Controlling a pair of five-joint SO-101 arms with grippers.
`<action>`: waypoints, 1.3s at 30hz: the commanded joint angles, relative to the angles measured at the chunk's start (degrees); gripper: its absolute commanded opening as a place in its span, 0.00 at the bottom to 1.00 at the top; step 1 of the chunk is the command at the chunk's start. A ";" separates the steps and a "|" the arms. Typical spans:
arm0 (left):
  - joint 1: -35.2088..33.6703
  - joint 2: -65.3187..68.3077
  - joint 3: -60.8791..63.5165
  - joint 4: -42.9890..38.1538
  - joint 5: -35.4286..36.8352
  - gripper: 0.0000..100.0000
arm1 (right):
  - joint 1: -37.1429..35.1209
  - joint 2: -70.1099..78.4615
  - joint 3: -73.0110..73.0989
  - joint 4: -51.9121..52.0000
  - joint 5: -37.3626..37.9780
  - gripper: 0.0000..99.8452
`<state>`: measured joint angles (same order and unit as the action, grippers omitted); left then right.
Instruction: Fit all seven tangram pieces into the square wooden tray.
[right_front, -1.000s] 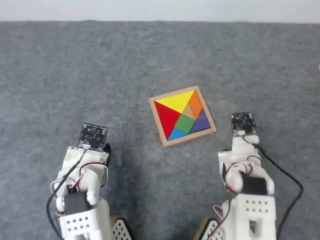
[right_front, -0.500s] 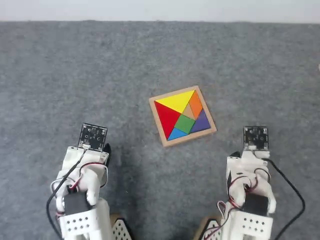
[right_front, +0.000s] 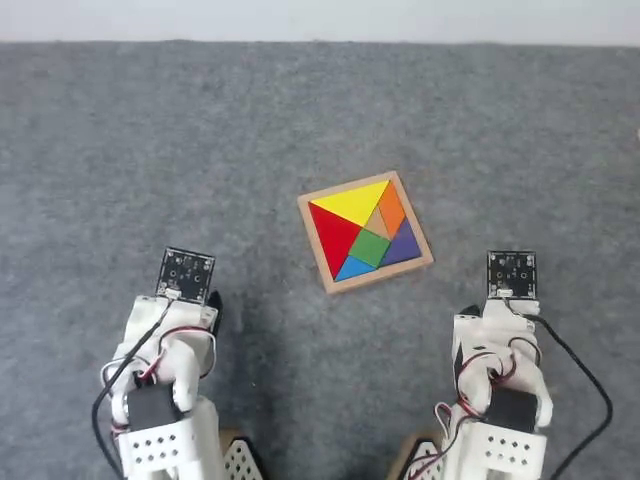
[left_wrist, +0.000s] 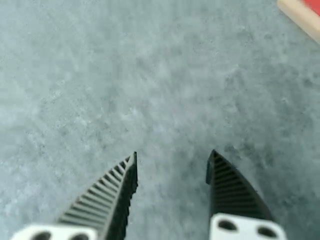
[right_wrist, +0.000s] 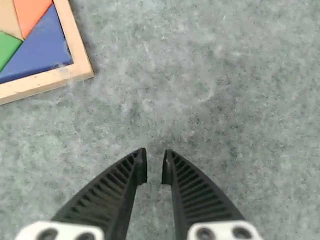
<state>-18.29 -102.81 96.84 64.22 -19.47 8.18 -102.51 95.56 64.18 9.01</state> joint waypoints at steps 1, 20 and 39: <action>0.18 -0.44 -0.40 8.88 -0.53 0.22 | 0.57 0.04 0.88 0.40 0.79 0.06; 0.26 -0.70 -0.40 8.62 -0.35 0.22 | 0.48 0.04 0.88 0.40 0.79 0.06; 0.35 -0.62 -0.40 8.62 -0.35 0.22 | 0.48 0.04 0.88 0.40 0.79 0.06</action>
<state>-18.29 -102.81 96.84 72.57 -19.47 8.18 -102.51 95.56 64.18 9.01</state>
